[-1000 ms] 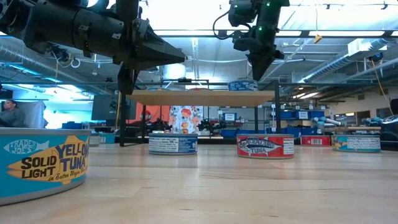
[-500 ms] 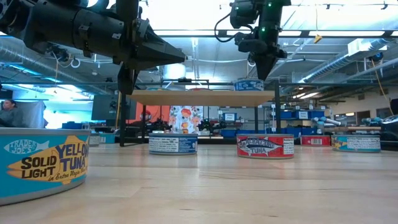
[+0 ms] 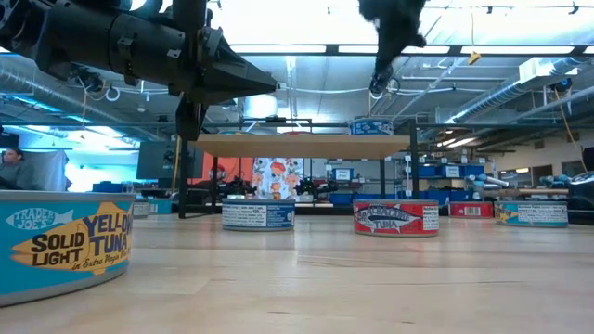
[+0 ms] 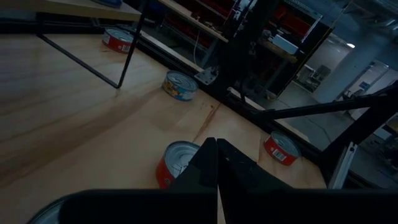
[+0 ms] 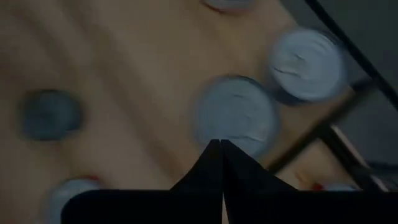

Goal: Stack canned seafood by type on shelf
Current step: Put the bottom right red tuna can on the shelf aligned with the other red tuna can

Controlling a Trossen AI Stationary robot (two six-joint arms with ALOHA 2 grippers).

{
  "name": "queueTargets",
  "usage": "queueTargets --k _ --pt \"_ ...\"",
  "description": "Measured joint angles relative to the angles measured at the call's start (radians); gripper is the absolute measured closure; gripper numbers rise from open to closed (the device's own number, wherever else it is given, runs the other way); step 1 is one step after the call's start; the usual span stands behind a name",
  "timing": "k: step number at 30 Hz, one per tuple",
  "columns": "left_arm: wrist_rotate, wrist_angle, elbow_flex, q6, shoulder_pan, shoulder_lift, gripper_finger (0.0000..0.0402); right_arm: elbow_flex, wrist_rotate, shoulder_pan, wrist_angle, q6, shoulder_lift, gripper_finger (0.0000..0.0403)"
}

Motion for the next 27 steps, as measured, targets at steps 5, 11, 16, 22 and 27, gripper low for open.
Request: queueTargets --k 5,11,16,22,27 --pt "0.062 -0.004 0.008 0.023 0.000 0.000 0.0400 -0.012 -0.054 0.158 0.001 0.030 -0.086 0.0399" --pt "0.176 -0.012 0.040 0.070 0.023 0.000 0.0400 -0.223 -0.082 0.368 0.104 0.158 -0.214 0.0401" --pt "0.295 -0.018 0.071 0.081 0.062 0.000 0.0400 -0.466 -0.107 0.557 0.293 0.417 -0.342 0.0402" --pt "0.383 -0.077 0.111 0.082 0.092 0.000 0.0400 -0.624 -0.072 0.811 0.330 0.742 -0.410 0.0402" --pt "0.396 -0.176 0.152 0.083 0.098 0.000 0.0400 -0.710 -0.120 0.982 0.306 0.909 -0.407 0.0402"
